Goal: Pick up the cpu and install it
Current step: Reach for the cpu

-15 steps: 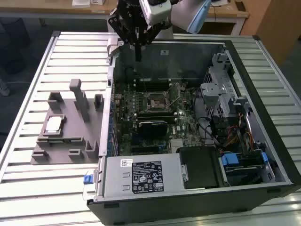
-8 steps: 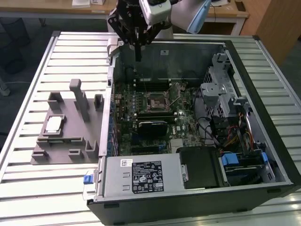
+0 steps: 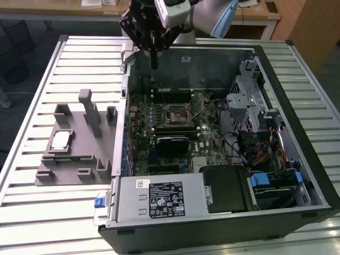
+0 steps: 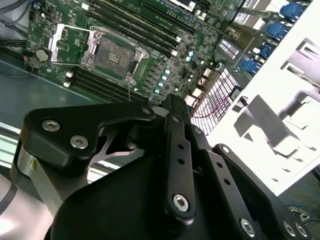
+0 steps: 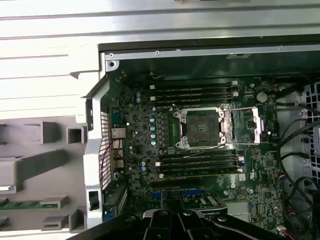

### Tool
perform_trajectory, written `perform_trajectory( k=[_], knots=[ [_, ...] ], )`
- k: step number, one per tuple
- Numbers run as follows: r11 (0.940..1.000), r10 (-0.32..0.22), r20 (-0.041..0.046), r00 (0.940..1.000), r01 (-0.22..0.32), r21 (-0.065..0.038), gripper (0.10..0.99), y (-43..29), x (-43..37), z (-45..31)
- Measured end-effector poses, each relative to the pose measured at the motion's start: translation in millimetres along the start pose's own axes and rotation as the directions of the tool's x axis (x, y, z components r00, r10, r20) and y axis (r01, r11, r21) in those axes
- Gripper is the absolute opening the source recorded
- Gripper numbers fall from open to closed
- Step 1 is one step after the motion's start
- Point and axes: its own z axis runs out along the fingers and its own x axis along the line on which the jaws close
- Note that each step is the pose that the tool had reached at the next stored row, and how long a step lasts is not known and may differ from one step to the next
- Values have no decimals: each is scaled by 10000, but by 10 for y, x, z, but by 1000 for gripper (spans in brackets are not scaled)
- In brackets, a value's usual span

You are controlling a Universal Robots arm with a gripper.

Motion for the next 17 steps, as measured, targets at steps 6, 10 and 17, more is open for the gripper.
perform_trajectory(
  k=[6,10,17],
  knots=[
    [10000,0,0,10000,0,0,106,-2,29,-1],
    [10000,0,0,10000,0,0,106,-5,59,-2],
    [10000,1,0,10000,-1,0,106,-10,125,-4]
  ],
)
